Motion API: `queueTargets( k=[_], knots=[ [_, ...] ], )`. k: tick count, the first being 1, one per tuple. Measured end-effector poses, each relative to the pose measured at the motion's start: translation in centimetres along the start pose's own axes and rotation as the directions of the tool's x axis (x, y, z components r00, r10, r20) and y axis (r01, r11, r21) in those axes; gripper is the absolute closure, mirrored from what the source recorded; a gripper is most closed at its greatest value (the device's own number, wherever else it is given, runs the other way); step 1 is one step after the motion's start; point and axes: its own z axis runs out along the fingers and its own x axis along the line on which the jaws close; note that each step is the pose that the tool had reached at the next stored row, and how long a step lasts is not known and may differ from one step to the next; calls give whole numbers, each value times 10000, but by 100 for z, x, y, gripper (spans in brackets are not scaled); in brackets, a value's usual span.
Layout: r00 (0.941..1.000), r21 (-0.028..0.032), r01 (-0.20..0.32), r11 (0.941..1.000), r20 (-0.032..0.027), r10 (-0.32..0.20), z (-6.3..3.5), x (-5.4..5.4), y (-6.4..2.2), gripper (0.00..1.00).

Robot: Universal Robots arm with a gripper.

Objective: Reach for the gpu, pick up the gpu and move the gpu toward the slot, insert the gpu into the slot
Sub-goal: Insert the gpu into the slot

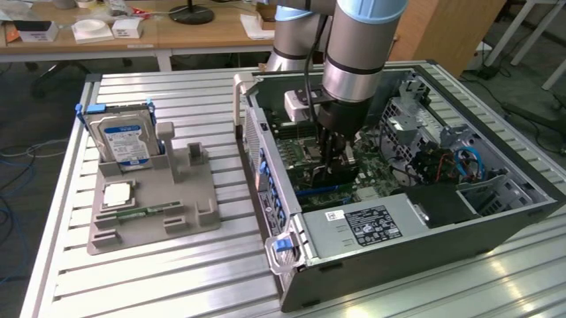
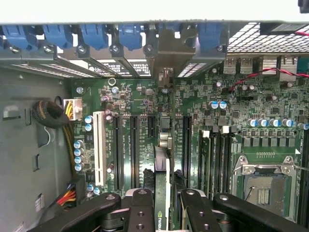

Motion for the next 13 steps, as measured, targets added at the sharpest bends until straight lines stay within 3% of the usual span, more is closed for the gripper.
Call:
queueTargets(
  k=[13],
  knots=[
    [10000,3,0,10000,5,0,30,-6,18,74]
  ],
)
